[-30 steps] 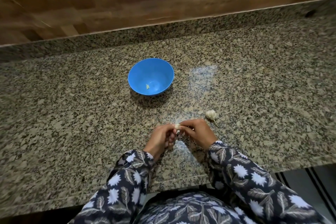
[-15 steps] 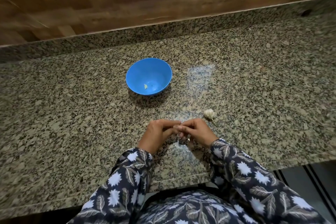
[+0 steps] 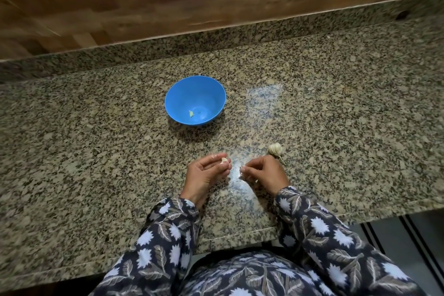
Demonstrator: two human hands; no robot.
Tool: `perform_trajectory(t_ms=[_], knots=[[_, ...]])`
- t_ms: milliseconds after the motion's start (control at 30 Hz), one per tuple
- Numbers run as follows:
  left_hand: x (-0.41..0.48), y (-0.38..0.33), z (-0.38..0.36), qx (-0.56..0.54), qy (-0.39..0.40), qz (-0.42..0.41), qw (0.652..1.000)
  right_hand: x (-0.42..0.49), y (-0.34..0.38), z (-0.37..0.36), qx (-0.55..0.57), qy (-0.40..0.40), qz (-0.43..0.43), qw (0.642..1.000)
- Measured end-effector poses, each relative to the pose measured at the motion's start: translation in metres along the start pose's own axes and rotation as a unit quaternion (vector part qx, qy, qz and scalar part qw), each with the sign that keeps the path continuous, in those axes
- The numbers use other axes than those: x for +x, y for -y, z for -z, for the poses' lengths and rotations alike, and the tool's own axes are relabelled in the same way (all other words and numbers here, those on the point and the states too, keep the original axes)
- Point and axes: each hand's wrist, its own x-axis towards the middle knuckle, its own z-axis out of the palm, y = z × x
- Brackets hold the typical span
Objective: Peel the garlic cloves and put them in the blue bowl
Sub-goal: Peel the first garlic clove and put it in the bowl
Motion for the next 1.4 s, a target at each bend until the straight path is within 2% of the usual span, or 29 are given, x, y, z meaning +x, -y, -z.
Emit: perform_trajectory(t_ms=[100, 267, 467, 533, 633, 700, 767, 867, 933, 1100, 1300, 1400], knots=[[0.0, 0.0, -0.002, -0.022, -0.001, 0.012, 1.0, -0.001, 0.002, -0.003, -0.117, -0.038, 0.002, 0.992], [-0.001, 0.003, -0.005, 0.013, -0.006, -0.005, 1.0, -0.007, 0.009, -0.008, -0.243, -0.065, 0.017, 0.968], [-0.001, 0.007, -0.007, 0.013, -0.026, -0.015, 0.999, -0.008, 0.008, -0.012, -0.307, -0.072, 0.078, 0.946], [-0.002, 0.007, -0.007, 0.019, -0.034, -0.018, 0.999, -0.008, 0.009, -0.012, -0.262, -0.09, 0.073, 0.958], [-0.004, 0.007, -0.01, 0.029, -0.044, -0.028, 0.998, -0.006, 0.012, -0.016, -0.032, -0.073, 0.02, 0.997], [-0.005, 0.007, -0.013, 0.027, -0.046, -0.035, 0.998, -0.006, 0.012, -0.02, 0.079, -0.056, -0.005, 0.995], [-0.006, 0.008, -0.015, 0.032, -0.046, -0.043, 0.998, -0.004, 0.011, -0.022, 0.132, -0.059, -0.023, 0.989], [-0.008, 0.008, -0.018, 0.066, -0.049, -0.063, 0.995, -0.004, 0.008, -0.022, 0.167, -0.057, -0.024, 0.984], [-0.007, 0.007, -0.016, 0.128, -0.045, -0.092, 0.987, -0.004, 0.009, -0.022, 0.202, -0.065, -0.021, 0.977], [-0.001, -0.001, -0.008, 0.331, -0.001, -0.169, 0.928, -0.008, 0.009, -0.017, 0.201, -0.038, -0.031, 0.978], [-0.002, -0.01, -0.008, 0.26, 0.051, -0.109, 0.958, -0.013, 0.011, -0.012, 0.186, -0.016, -0.015, 0.982], [-0.004, -0.01, -0.007, 0.154, 0.046, -0.041, 0.986, -0.016, 0.017, -0.009, 0.251, 0.012, -0.025, 0.967]])
